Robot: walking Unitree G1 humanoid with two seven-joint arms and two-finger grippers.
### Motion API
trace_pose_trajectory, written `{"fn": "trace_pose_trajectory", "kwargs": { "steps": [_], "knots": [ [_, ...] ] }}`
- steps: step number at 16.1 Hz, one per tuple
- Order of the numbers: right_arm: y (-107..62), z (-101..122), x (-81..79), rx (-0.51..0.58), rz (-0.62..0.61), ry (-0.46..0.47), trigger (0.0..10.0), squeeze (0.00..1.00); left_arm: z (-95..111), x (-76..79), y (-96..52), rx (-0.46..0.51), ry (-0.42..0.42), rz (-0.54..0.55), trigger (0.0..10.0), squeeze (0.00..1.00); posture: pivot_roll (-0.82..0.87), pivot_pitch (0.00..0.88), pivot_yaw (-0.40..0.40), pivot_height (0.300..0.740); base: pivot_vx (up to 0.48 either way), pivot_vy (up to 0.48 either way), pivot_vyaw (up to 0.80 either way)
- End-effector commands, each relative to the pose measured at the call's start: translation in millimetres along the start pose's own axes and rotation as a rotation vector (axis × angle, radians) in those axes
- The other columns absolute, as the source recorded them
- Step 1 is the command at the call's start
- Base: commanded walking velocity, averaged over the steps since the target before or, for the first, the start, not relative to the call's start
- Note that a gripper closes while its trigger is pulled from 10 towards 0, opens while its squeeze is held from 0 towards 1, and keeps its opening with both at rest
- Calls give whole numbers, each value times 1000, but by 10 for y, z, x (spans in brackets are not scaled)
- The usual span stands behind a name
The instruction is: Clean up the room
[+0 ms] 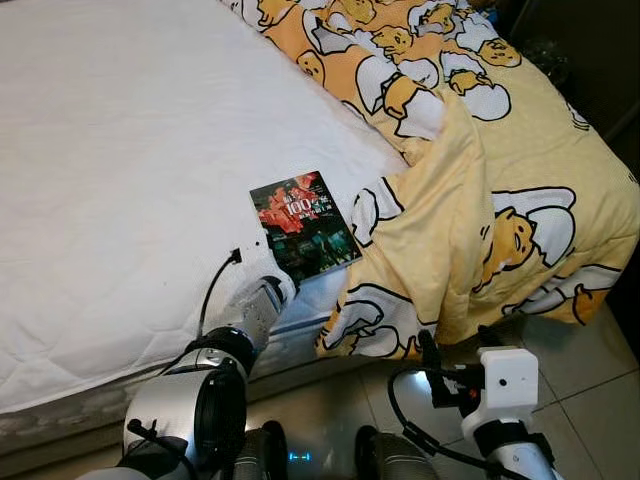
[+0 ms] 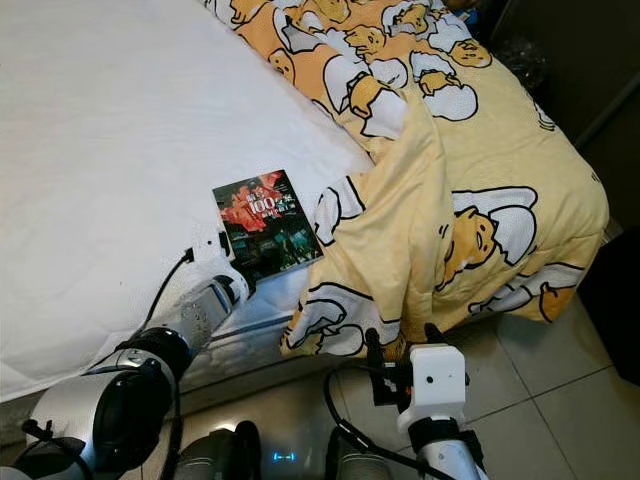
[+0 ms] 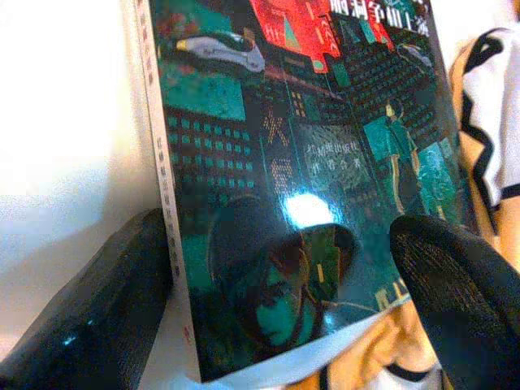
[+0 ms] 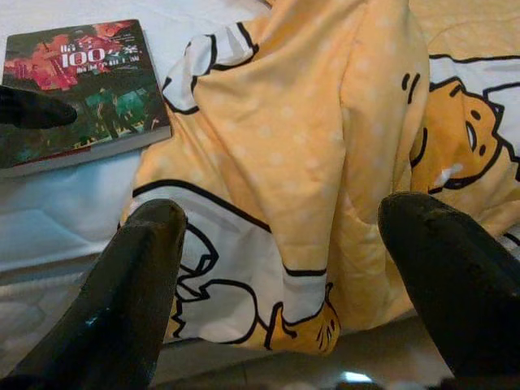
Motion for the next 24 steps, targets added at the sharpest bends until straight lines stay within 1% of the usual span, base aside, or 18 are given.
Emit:
{"fn": "trace_pose_trajectory", "kwargs": {
  "steps": [1,3,5,6,8,11,13,16,19,20,21,22,23,24],
  "knots": [
    [-22,-12,14,-15,-8,-2,10000,0,-275,-51,-19,-77,-70,2,0,0,-246,218,-9,740,0,0,0],
    [-37,-34,27,-29,-17,20,10000,0,-323,-18,-19,-74,-31,-19,0,0,-248,220,-12,740,0,0,0],
    [-49,-41,27,-30,-11,22,10000,0,-331,-1,-20,-73,-37,-37,0,0,-248,220,-11,740,0,0,0],
    [-64,-55,-6,-31,17,24,10000,0,-310,17,-17,-61,-53,-47,0,0,-245,220,-12,740,0,0,0],
    [-90,-107,-76,-51,70,37,10000,0,-248,39,-13,-31,-112,-60,0,0,-245,222,-13,740,0,0,0],
    [-107,-145,-51,-71,65,54,10000,0,-175,29,-14,9,-249,-65,0,0,-257,228,-12,740,0,0,0],
    [-128,-156,-46,-78,64,58,10000,0,-150,21,-15,24,-289,-66,0,0,-265,231,-11,740,0,0,0],
    [-157,-179,-62,-90,70,72,10000,0,-202,72,-15,4,-262,-96,0,0,-265,233,-13,740,0,0,0],
    [-156,-174,-82,-89,83,82,10000,0,-233,63,-22,0,-254,-103,0,0,-264,236,-17,740,0,0,0],
    [-158,-177,-101,-87,102,77,10000,0,-226,74,-22,1,-246,-113,0,0,-260,235,-18,740,0,0,0],
    [-158,-192,-137,-92,133,82,10000,0,-165,108,-18,21,-239,-130,0,0,-255,234,-19,740,0,0,0],
    [-155,-197,-144,-94,140,83,10000,0,-150,123,-16,24,-236,-137,0,0,-251,233,-17,740,0,0,0],
    [-135,-206,-144,-96,144,91,10000,0,-102,179,-11,35,-237,-163,0,0,-246,232,-19,740,0,0,0],
    [-132,-207,-143,-96,144,92,10000,0,-94,185,-11,38,-241,-165,0,0,-246,232,-19,740,0,0,0]
  ]
}}
Point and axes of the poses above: a point about 5 cm out from each wrist's last joint towards the gripper, its own y axis pointing out of the wrist towards the gripper, its own z axis along the axis of the wrist's last joint, x = y × z, the point moved 5 cm from there along y, pointing out of the wrist towards the gripper, and after that the axes turned 14 degrees about -y, right-handed, at the moved point
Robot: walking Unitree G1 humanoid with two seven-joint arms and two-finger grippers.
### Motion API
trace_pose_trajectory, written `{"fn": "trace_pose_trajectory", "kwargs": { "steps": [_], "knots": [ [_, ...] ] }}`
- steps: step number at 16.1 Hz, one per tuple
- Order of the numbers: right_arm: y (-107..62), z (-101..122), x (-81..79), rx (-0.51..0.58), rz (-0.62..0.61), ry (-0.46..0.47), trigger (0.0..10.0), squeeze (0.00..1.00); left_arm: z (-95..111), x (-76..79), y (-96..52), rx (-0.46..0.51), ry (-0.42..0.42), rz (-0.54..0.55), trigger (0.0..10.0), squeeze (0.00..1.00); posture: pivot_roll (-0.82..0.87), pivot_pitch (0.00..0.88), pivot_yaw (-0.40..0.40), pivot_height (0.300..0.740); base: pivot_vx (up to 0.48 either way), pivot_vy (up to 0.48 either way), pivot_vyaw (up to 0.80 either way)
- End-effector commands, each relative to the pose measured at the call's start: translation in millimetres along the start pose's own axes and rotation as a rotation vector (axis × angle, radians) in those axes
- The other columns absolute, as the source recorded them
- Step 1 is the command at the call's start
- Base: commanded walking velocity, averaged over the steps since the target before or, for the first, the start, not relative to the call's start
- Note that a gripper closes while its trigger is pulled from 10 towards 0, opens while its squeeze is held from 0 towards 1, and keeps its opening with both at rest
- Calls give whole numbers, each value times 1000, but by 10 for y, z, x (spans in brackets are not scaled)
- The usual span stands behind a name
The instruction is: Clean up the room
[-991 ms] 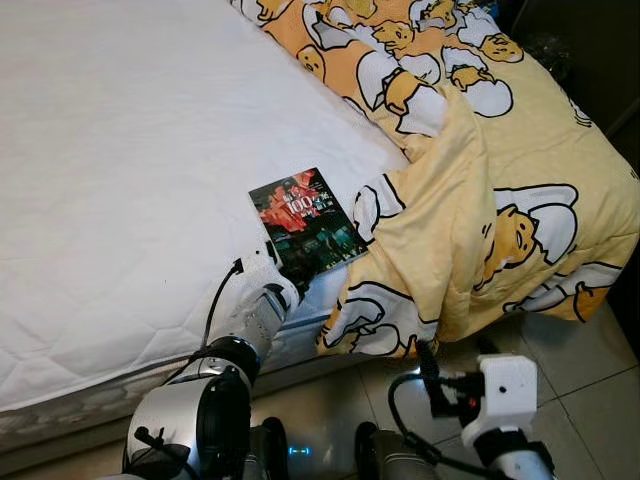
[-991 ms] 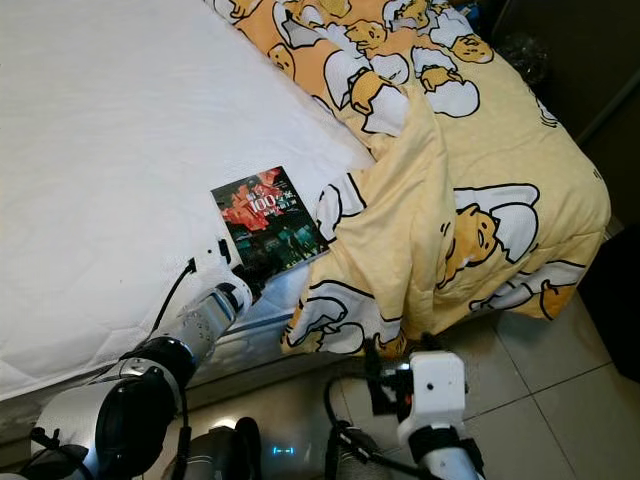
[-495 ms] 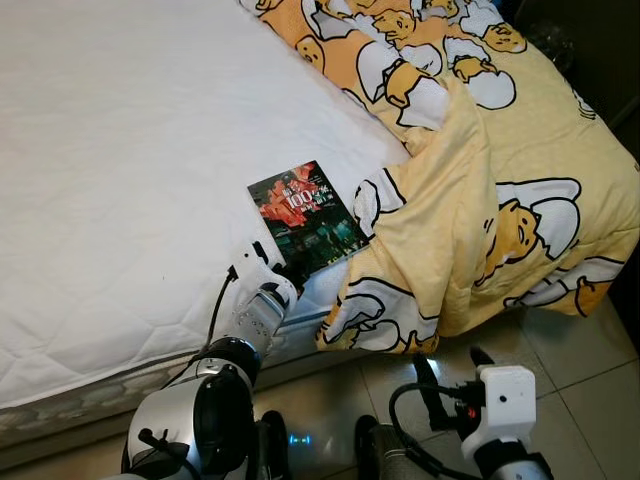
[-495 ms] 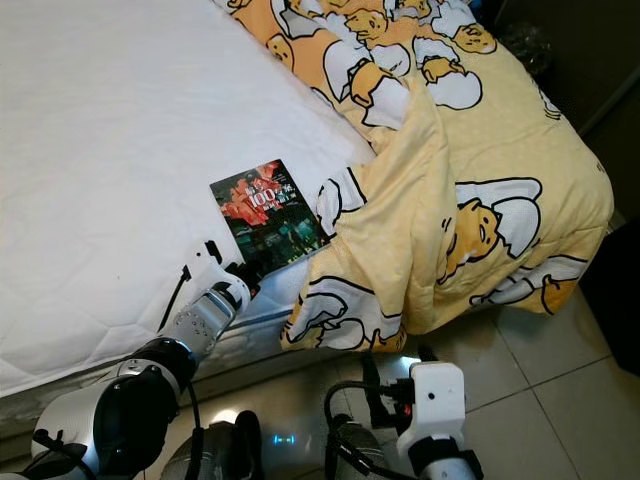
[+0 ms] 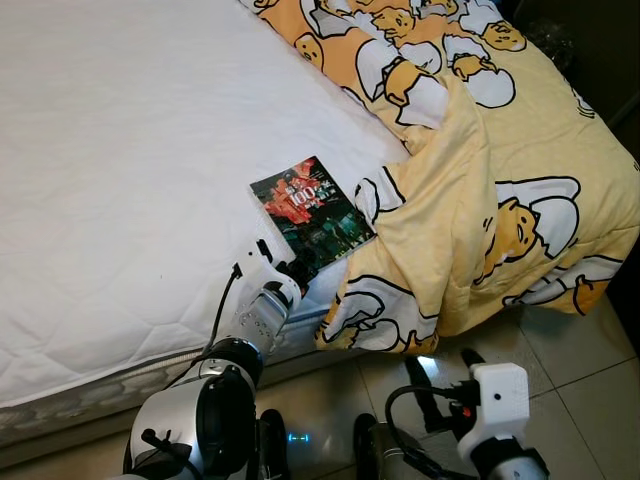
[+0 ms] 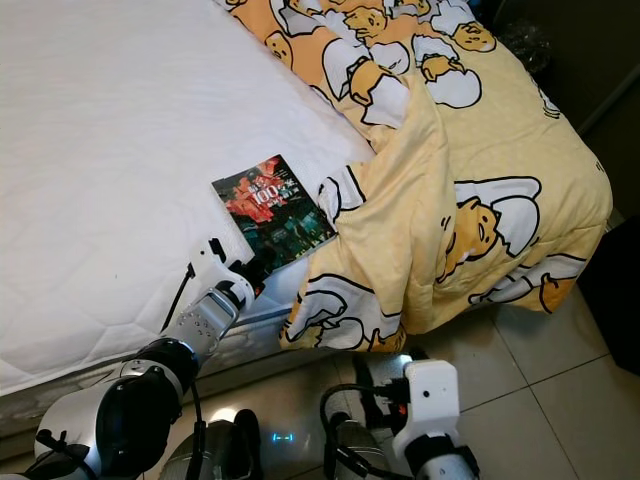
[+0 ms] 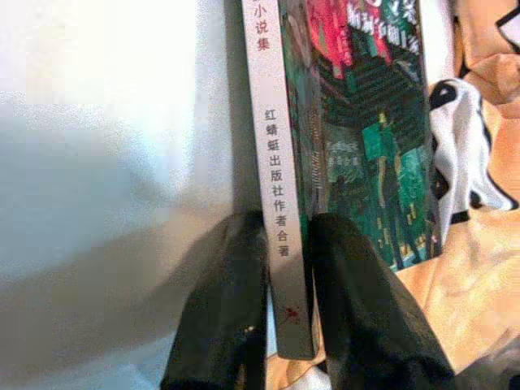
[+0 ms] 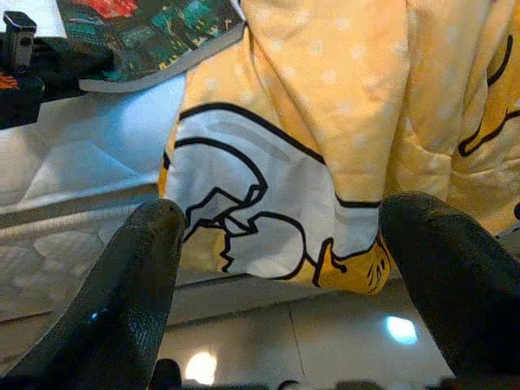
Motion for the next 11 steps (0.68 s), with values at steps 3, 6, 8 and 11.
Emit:
{"fn": "trace_pose_trajectory", "kwargs": {
  "steps": [3,6,8,11],
  "knots": [
    [25,-70,53,-28,-10,39,10000,0,58,140,34,5,23,-51,0,0,-226,221,-21,740,0,-94,0],
    [131,-71,108,-27,-31,76,10000,0,195,322,54,19,140,-131,0,0,-196,191,-15,740,0,0,0],
    [273,27,190,12,-75,64,10000,0,235,476,55,23,383,-192,0,0,-172,155,-7,740,0,0,0],
    [502,325,418,129,-166,24,10000,0,646,688,-46,200,585,-245,0,0,-114,65,-1,740,0,0,0]
  ]
}}
Point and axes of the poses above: a point about 5 cm out from each wrist's last joint towards the gripper, its own y axis pointing out of the wrist towards the gripper, its own z axis along the axis of the wrist's last joint, x = y × z, the point moved 5 cm from there along y, pointing out of the wrist towards the gripper, and after that the axes turned 14 degrees about -y, right-handed, at the moved point
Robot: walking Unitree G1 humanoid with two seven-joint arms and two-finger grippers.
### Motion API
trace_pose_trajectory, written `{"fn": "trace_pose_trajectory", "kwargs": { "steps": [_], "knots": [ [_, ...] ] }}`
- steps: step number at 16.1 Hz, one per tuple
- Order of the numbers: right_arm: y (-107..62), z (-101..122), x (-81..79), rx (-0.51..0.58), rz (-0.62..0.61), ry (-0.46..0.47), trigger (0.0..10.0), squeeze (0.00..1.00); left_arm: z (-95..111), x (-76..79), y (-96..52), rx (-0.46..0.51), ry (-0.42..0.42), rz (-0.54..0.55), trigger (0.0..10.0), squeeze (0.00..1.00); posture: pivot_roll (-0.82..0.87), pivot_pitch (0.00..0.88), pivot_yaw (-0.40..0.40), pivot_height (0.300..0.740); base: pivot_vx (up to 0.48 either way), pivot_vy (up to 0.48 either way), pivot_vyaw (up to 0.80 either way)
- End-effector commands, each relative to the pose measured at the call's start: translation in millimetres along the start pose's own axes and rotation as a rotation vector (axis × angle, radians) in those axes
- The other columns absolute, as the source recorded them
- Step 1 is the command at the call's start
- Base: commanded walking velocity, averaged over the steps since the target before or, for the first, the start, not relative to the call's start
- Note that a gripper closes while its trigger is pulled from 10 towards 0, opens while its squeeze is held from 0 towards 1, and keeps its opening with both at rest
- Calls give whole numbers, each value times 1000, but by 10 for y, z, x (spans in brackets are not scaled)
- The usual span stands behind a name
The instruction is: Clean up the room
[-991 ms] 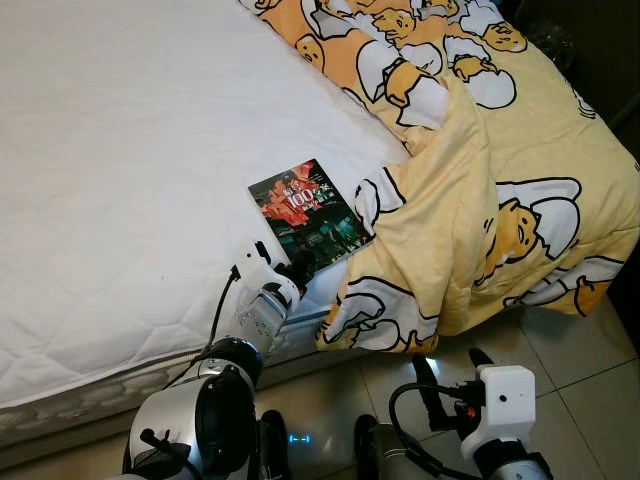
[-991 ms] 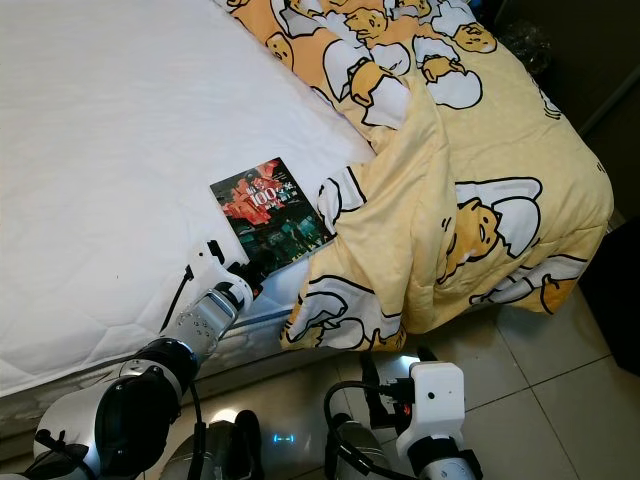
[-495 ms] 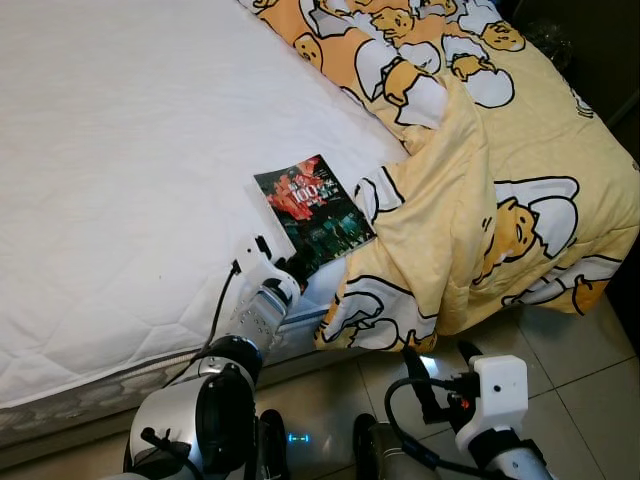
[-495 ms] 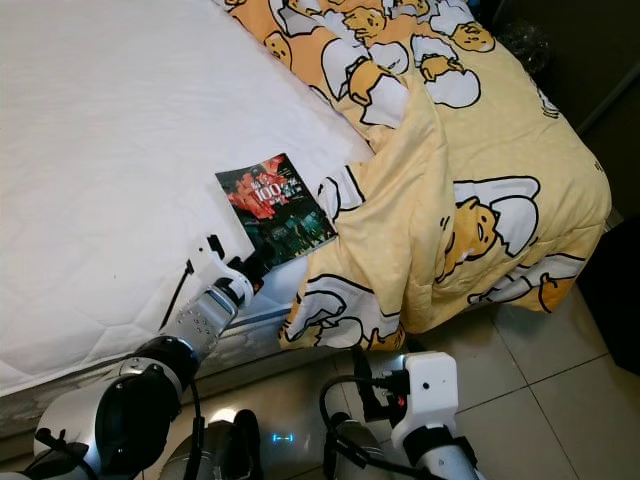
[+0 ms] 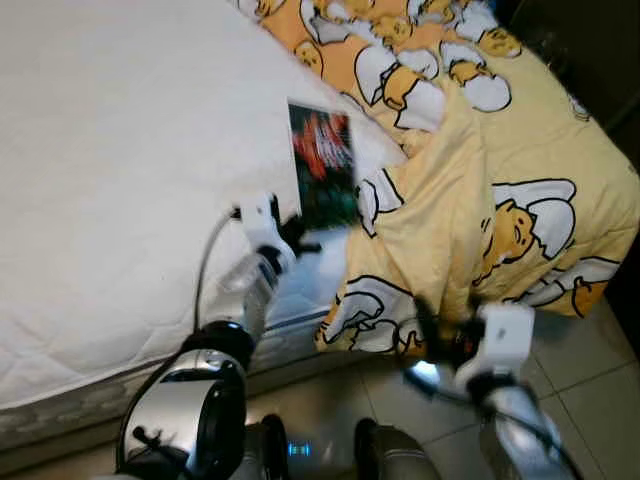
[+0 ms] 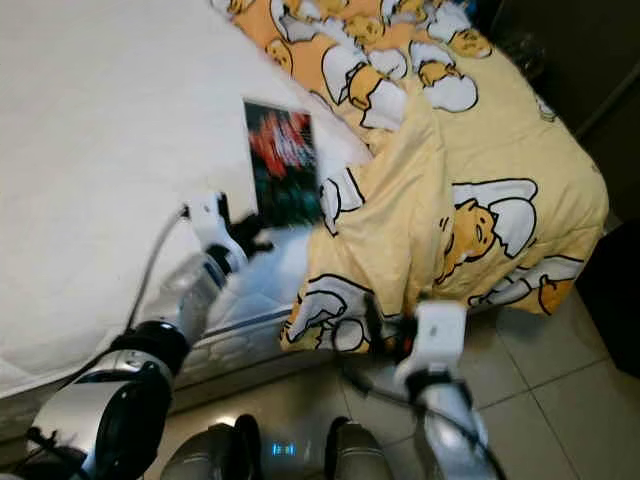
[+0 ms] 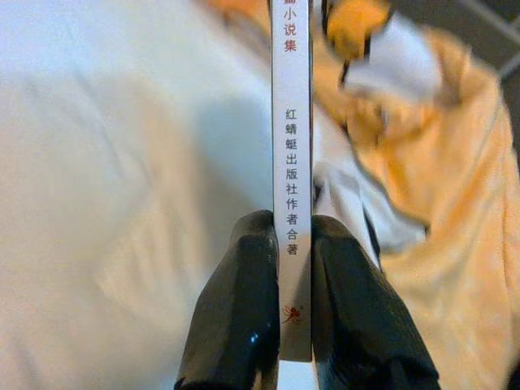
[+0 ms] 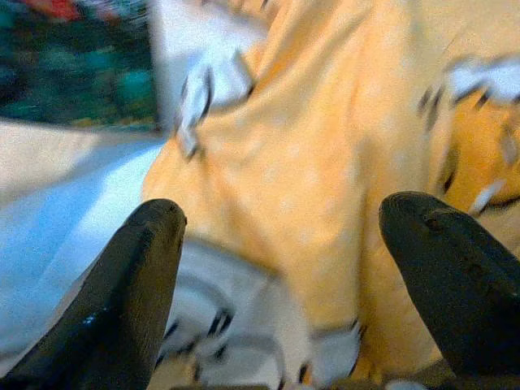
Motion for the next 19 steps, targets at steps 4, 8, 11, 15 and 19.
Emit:
{"fn": "trace_pose_trajectory", "kwargs": {
  "steps": [4,8,11,15,19],
  "knots": [
    [244,138,174,66,-48,-56,10000,0,497,-112,-133,179,188,61,0,0,-41,0,-11,740,0,0,0],
    [439,149,306,79,-101,-29,10000,0,527,-302,-372,187,333,132,0,0,20,0,-18,740,0,0,0],
    [567,160,281,92,-92,12,10000,0,324,-262,-658,163,385,174,0,0,45,0,-24,740,0,0,388],
    [656,153,189,101,-68,40,10000,0,192,-235,-577,147,391,220,0,0,62,0,-47,740,0,0,467],
    [649,121,79,105,-36,21,10000,0,15,-414,-649,63,436,277,0,0,47,0,-47,740,0,0,414]
  ]
}}
Point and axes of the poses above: a point about 5 cm out from each wrist's last joint towards the gripper, its own y axis pointing out of the wrist towards the gripper, its own z axis along the axis of the wrist's last joint, x = y × z, the point moved 5 cm from there along y, pointing out of the wrist towards the gripper, and after that the axes turned 14 degrees about -y, right-handed, at the moved point
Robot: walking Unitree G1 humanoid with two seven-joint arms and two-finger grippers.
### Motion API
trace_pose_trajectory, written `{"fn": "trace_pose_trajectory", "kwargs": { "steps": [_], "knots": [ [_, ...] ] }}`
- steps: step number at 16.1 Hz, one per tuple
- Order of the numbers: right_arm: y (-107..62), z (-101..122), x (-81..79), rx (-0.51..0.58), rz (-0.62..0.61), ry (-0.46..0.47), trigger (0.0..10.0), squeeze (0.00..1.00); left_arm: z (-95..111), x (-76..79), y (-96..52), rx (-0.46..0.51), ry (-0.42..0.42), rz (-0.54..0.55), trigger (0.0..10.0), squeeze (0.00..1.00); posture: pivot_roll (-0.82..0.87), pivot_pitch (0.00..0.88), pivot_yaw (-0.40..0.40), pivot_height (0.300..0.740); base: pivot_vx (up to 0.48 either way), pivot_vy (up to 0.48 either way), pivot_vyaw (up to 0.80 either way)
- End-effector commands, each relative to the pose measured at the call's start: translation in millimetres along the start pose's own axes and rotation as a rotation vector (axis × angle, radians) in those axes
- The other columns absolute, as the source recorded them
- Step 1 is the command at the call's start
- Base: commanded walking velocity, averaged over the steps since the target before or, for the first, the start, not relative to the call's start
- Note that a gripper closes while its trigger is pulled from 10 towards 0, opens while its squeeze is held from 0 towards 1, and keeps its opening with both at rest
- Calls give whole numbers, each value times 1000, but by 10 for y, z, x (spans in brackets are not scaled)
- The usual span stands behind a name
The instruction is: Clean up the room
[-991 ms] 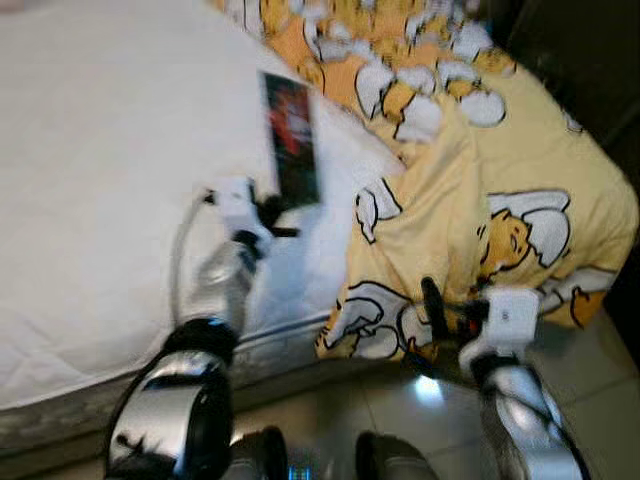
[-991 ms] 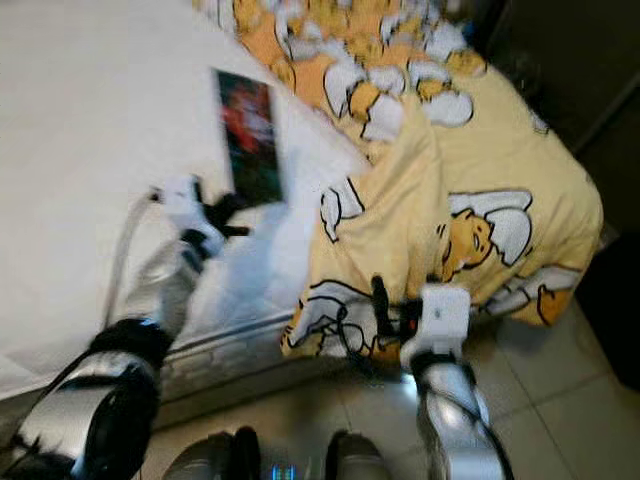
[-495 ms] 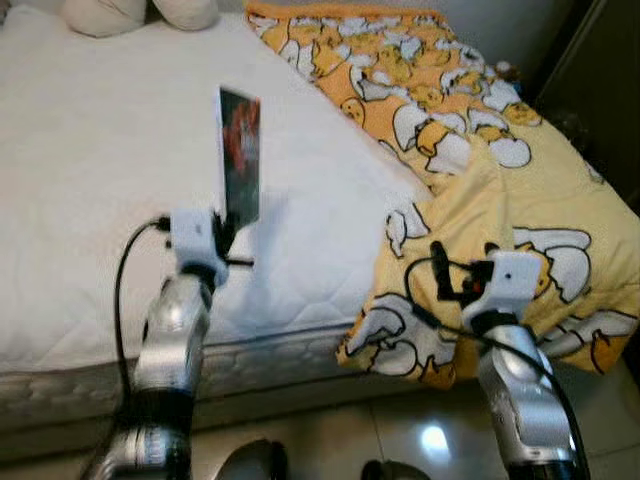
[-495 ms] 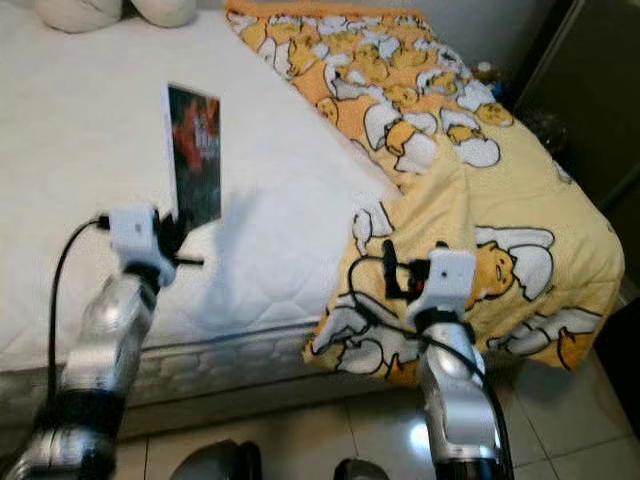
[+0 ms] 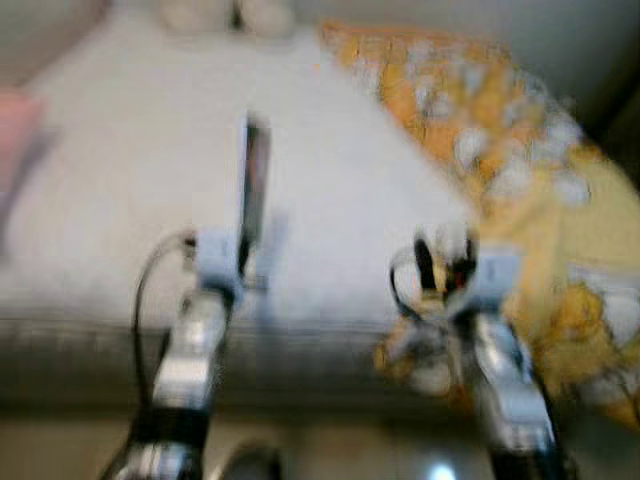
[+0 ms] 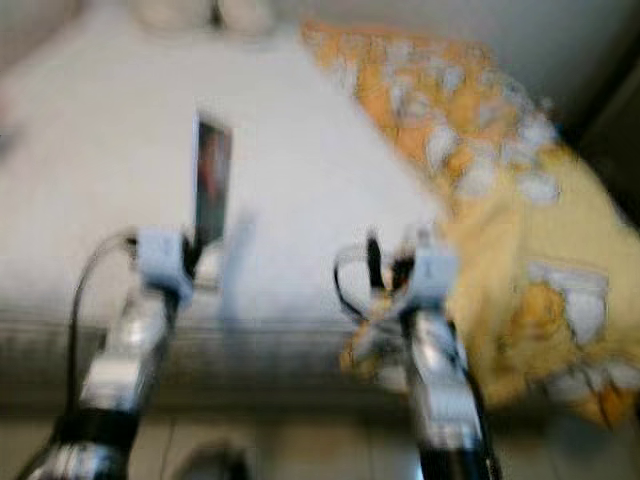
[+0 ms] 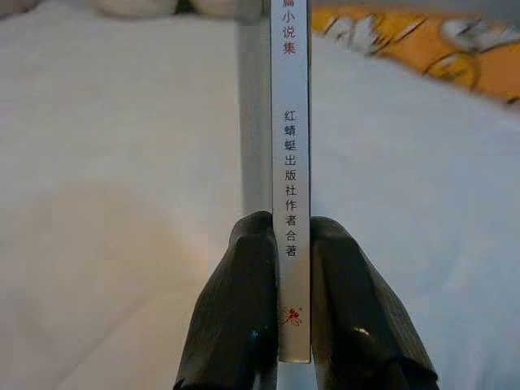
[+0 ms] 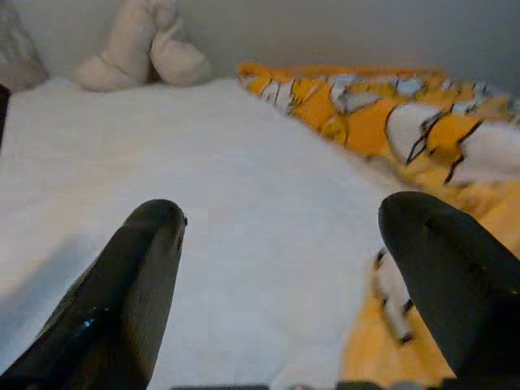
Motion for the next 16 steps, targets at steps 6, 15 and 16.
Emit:
{"fn": "trace_pose_trajectory", "kwargs": {
  "steps": [6,15,16],
  "knots": [
    [34,-26,-49,-2,-2,-25,10000,0,230,455,127,84,50,-136,0,0,20,0,-38,740,0,0,114],
    [78,-36,-75,-3,-7,-40,10000,0,252,511,164,88,44,-148,0,0,23,0,-33,740,0,0,508],
    [93,-32,-74,0,-11,-36,10000,0,278,509,166,94,46,-159,0,0,28,0,-31,740,337,0,0]
  ]
}}
Point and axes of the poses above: a point about 5 cm out from each wrist's last joint towards the gripper, its own y axis pointing out of the wrist towards the gripper, its own z axis along the axis of the wrist's last joint, x = y × z, the point moved 5 cm from there along y, pointing out of the wrist towards the gripper, and after that the axes turned 14 degrees about -y, right-handed, at the moved point
